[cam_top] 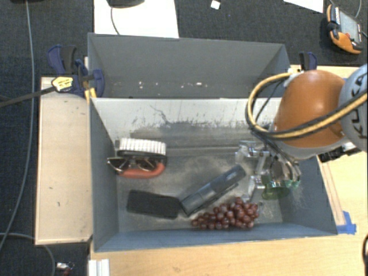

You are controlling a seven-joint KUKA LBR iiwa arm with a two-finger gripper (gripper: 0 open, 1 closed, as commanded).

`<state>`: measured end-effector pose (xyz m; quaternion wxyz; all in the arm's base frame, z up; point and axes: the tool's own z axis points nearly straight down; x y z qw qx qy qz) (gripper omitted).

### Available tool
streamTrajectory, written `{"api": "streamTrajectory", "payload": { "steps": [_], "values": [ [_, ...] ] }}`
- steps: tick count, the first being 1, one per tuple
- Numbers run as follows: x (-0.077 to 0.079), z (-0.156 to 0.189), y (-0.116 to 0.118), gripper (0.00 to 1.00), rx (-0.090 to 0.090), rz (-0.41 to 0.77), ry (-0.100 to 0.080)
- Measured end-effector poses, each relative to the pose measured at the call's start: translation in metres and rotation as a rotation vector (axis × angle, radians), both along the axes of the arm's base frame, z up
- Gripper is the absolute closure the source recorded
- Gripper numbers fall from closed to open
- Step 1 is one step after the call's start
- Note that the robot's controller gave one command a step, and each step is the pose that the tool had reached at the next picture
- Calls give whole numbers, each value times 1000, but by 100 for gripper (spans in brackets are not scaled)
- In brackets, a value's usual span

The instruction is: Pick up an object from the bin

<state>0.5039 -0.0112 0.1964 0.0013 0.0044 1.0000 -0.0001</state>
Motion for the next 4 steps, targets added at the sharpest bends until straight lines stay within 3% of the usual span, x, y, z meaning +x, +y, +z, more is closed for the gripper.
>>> {"api": "streamTrajectory", "payload": {
  "steps": [1, 2, 3, 4],
  "values": [
    [0, 0, 0, 0, 0, 0, 0],
    [3, -79, 13, 0, 0, 378, -6],
    [2, -47, 8, 0, -1, 467, -6],
    [10, -119, 5, 0, -5, 681, -30]
  ]
}}
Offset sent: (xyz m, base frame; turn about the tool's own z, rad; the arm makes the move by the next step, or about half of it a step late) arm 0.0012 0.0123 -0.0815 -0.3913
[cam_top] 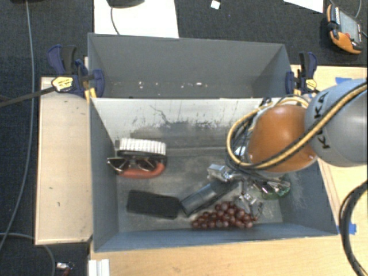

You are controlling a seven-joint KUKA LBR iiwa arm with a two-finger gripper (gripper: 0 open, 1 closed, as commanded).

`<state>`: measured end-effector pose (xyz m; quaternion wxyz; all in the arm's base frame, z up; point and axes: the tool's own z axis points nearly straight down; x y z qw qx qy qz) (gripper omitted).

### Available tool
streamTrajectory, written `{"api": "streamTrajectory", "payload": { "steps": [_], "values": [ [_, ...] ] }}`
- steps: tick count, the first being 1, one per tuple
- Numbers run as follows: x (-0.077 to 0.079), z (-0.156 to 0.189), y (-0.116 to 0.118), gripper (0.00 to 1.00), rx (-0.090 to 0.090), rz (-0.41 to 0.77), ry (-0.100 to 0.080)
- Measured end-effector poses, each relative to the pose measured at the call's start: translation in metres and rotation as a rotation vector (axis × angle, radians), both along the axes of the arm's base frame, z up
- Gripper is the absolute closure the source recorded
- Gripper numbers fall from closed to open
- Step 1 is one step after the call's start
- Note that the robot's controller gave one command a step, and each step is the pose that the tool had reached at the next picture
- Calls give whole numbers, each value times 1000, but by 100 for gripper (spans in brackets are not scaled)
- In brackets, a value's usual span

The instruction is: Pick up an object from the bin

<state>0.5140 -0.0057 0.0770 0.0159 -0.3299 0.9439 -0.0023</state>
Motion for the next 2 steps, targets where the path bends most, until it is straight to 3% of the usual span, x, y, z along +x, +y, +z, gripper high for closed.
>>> {"api": "streamTrajectory", "payload": {
  "steps": [1, 2],
  "values": [
    [5, 2, 16, 100, 1, -217, -3],
    [5, 2, 16, 100, 1, -217, -3]
  ]
}}
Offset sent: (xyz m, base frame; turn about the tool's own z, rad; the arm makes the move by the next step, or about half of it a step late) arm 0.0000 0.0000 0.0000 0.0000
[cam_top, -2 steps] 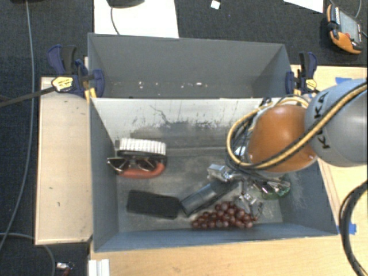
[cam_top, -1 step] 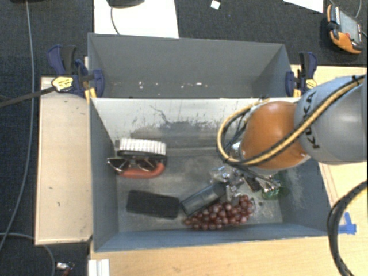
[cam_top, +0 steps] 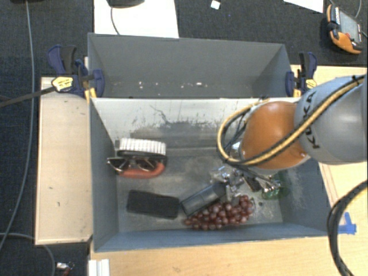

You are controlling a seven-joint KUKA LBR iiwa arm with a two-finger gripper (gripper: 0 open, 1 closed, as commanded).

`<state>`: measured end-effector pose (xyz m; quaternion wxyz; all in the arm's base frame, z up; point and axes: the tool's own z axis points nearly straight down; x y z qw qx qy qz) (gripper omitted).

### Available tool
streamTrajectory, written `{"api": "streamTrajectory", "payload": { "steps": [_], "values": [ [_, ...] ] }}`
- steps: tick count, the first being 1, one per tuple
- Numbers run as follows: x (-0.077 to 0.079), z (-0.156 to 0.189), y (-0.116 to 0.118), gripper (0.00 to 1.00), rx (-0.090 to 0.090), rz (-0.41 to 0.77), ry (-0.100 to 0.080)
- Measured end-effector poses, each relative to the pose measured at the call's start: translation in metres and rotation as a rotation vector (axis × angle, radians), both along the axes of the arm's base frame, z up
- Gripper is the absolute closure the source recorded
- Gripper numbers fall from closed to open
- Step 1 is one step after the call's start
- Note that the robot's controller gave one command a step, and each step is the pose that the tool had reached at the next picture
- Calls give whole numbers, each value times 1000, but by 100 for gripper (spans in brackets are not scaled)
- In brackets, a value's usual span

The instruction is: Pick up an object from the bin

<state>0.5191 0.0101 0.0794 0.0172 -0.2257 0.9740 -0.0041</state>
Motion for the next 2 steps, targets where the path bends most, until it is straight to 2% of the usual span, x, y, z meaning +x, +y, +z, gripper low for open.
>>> {"api": "streamTrajectory", "payload": {
  "steps": [1, 2],
  "values": [
    [0, 0, -1, 100, 1, 24, -1],
    [-8, -2, 4, 100, -12, 318, -43]
  ]
}}
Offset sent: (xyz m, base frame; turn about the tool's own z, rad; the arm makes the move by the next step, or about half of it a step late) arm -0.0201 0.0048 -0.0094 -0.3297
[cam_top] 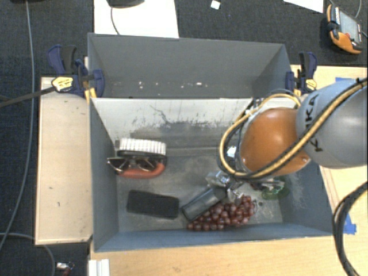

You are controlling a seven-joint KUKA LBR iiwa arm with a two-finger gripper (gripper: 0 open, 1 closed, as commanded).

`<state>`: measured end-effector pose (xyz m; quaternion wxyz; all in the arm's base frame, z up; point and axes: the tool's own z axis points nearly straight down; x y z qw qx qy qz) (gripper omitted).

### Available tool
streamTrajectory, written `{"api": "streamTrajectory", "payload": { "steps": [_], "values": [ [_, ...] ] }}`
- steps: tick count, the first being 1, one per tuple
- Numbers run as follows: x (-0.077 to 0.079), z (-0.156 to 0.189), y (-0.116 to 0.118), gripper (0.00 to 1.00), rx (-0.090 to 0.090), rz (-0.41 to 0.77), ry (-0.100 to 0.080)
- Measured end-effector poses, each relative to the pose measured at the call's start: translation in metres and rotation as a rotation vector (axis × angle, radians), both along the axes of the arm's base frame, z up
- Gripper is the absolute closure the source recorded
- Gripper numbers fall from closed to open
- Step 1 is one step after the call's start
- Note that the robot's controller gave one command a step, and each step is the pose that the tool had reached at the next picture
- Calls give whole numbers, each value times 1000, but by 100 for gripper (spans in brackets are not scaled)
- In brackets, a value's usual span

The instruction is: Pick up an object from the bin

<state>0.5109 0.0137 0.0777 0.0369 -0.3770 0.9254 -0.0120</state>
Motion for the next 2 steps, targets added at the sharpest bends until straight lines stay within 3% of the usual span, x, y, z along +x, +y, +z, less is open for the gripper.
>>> {"api": "streamTrajectory", "payload": {
  "steps": [1, 2],
  "values": [
    [-3, 7, -19, 100, 18, -227, 26],
    [-10, 99, -17, 100, 11, -169, 34]
  ]
}}
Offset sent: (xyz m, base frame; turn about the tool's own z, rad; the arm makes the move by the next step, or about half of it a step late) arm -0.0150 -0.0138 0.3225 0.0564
